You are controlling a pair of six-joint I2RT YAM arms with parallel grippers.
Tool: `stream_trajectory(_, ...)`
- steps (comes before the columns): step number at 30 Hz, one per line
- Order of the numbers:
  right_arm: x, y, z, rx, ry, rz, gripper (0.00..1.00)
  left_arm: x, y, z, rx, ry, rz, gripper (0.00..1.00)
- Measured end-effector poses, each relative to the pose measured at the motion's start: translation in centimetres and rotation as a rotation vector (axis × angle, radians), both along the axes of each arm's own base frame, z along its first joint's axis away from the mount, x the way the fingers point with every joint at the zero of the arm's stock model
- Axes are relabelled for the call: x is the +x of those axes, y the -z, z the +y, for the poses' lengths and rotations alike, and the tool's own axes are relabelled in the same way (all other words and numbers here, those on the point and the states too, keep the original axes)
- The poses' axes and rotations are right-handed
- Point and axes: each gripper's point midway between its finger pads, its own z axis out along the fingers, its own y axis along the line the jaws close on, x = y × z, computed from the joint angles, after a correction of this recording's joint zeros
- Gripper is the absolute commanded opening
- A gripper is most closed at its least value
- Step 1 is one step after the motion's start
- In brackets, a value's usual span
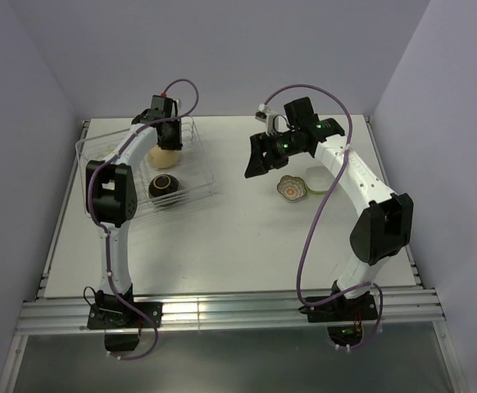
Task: Load the bowls into the dish rack
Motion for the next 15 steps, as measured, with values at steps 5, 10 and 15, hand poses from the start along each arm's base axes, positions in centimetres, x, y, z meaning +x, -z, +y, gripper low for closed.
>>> stream_trajectory(5,0.3,0.2,-0.4,-0.013,0.018,-0.001,0.81,0.3,0.3,1.2,0.028,-0.058,0.002,0.50)
stream_trajectory(10,0.6,0.3,-0.8,-0.020,0.038,0.002,0.82,0.5,0.1,1.8,0.053,-0.081,-0.008,0.56)
stream_trajectory(15,1.0,0.3,-1.4,-0.022,0.060,0.004,0.81,0.5,0.1,1.8,0.050,-0.076,-0.008,0.65)
